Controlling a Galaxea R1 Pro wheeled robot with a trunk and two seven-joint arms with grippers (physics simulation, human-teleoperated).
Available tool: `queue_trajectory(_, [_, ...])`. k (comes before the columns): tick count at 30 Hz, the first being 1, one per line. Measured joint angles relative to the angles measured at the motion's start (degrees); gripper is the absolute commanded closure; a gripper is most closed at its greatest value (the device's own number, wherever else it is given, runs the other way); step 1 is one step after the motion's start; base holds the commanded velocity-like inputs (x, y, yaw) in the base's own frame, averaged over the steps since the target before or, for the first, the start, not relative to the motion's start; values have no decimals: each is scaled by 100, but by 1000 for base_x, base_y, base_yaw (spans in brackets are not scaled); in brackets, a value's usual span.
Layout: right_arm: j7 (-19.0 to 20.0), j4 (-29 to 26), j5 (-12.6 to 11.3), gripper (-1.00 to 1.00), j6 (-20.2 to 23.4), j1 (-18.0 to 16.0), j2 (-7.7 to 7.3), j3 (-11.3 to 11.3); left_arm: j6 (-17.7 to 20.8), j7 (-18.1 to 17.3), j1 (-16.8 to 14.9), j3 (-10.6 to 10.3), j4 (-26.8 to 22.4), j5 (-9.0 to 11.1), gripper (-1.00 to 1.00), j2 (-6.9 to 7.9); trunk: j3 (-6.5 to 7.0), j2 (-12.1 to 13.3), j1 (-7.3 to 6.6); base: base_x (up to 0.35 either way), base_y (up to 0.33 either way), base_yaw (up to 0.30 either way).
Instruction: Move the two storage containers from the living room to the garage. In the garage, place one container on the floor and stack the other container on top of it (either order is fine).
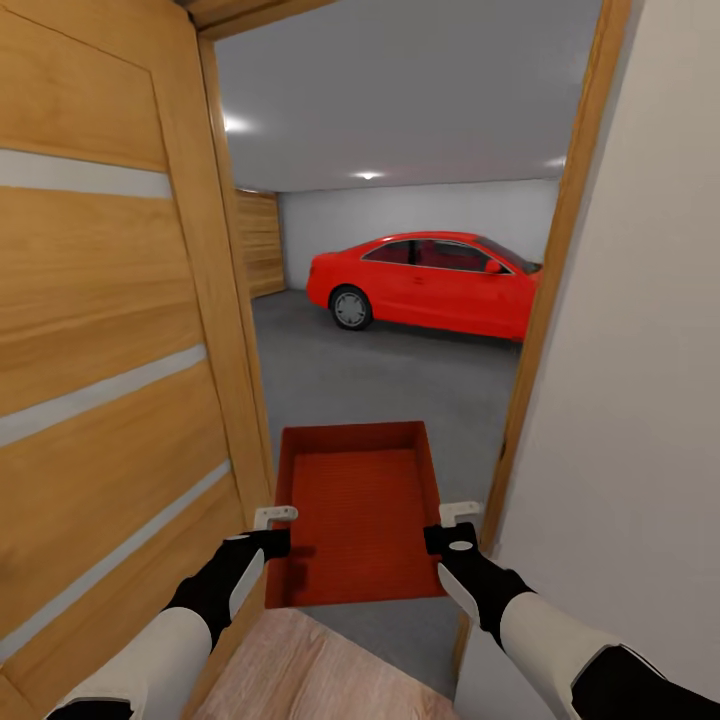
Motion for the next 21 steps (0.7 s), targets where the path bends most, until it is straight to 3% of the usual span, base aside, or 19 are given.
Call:
queue_trajectory(11, [4, -10, 46, 100, -1, -2, 1, -31, -8, 0, 1, -1, -14, 1, 100, 0, 0, 0, 1, 164, 193, -10])
queue_trajectory(21, [3, -16, 67, 100, -1, -2, 0, -43, -11, 0, 1, -3, -23, 1, 100, 0, 0, 0, 2, 10, 9, -211])
